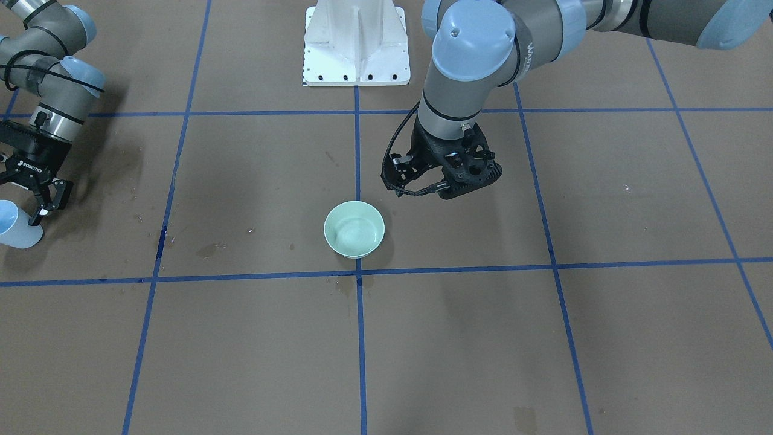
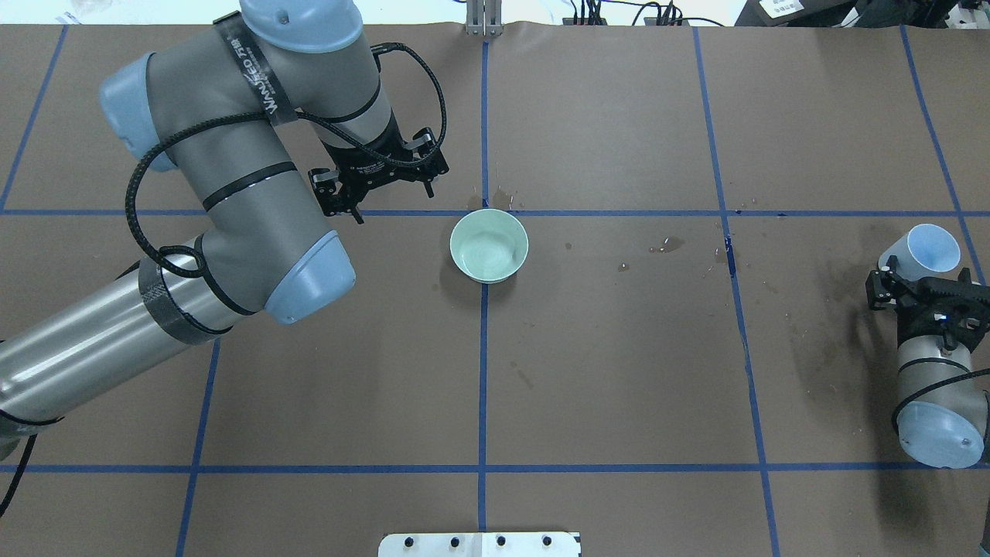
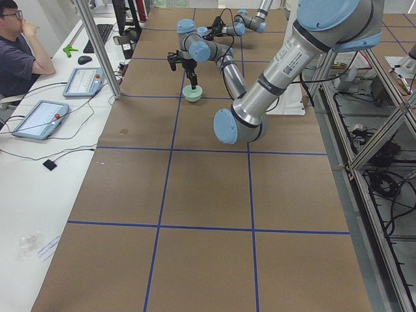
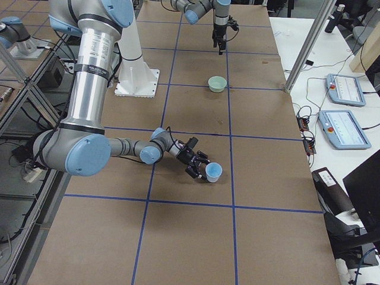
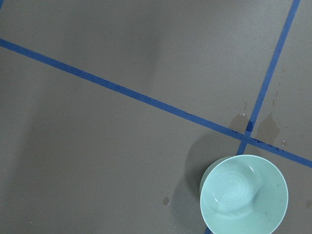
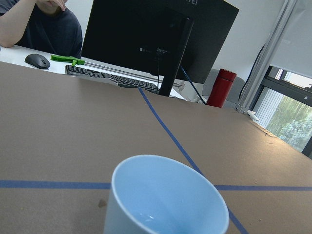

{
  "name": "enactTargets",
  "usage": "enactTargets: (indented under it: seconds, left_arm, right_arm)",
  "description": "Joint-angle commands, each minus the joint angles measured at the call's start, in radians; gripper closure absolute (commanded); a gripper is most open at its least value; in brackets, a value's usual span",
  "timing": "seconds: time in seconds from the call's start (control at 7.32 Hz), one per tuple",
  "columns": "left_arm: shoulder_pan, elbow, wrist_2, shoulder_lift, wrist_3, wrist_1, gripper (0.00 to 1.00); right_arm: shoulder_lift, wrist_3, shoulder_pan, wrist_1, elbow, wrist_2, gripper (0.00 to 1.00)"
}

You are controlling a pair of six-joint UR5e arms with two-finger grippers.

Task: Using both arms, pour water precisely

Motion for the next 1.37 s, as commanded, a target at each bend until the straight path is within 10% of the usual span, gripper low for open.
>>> enactTargets:
  seconds: [0.0, 1.23]
  left_arm:
    - [0.000, -0.001, 0.000, 0.000, -0.002, 0.001, 0.00]
    - [0.000, 0.000, -0.002, 0.000, -0.002, 0.001, 0.00]
  right_arm:
    - [0.020, -0.002, 0.015, -0.001, -0.002, 0.012, 0.01]
    - [0.048, -0.098, 0.036, 0.173, -0.129, 0.026, 0.01]
